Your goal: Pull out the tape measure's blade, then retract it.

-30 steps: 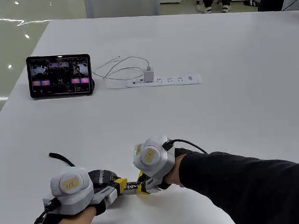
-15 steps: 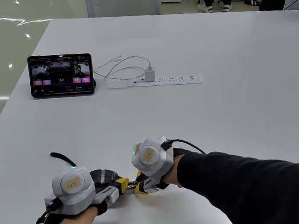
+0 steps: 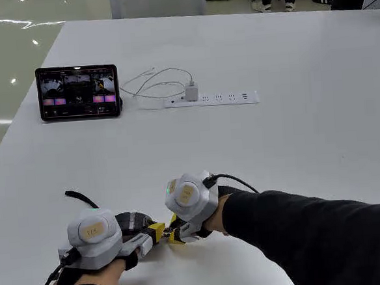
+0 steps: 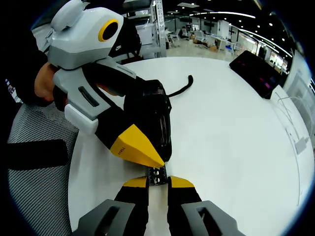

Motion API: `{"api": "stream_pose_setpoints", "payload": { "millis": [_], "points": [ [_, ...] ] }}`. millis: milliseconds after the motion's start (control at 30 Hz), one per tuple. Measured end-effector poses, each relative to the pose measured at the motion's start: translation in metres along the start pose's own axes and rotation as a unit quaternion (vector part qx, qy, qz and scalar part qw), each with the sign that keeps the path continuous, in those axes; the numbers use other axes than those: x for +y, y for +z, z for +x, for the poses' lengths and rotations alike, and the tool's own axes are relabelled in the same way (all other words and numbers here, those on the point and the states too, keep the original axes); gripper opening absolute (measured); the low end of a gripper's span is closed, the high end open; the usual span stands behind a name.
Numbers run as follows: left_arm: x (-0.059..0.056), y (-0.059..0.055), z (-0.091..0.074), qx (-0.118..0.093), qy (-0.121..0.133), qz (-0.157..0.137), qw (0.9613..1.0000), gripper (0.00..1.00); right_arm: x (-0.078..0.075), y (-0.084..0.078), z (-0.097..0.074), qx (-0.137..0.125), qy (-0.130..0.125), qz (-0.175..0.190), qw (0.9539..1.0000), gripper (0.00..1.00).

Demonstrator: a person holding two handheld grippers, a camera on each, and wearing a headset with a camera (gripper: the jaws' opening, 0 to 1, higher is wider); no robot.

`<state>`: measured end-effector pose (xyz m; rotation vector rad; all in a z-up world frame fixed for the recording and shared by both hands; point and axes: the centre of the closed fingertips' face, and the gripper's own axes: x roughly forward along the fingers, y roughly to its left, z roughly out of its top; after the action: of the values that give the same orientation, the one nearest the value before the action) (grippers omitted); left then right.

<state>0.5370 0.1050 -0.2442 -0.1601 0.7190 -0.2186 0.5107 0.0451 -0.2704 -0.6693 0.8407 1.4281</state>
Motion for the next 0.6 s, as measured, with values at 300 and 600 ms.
{"api": "stream_pose_setpoints", "payload": {
  "millis": [300, 600],
  "points": [
    [0.0008, 0.0006, -0.0005, 0.0, 0.0, 0.0, 1.0, 0.63, 0.0001, 0.0056, 0.0027, -0.004, 0.0, 0.001, 1.0, 0.1],
    [0.0027, 0.0014, 0.0, 0.0, 0.0, -0.001, 1.0, 0.63, -0.0005, 0.0101, 0.0046, -0.007, 0.002, 0.001, 1.0, 0.1]
  ]
}}
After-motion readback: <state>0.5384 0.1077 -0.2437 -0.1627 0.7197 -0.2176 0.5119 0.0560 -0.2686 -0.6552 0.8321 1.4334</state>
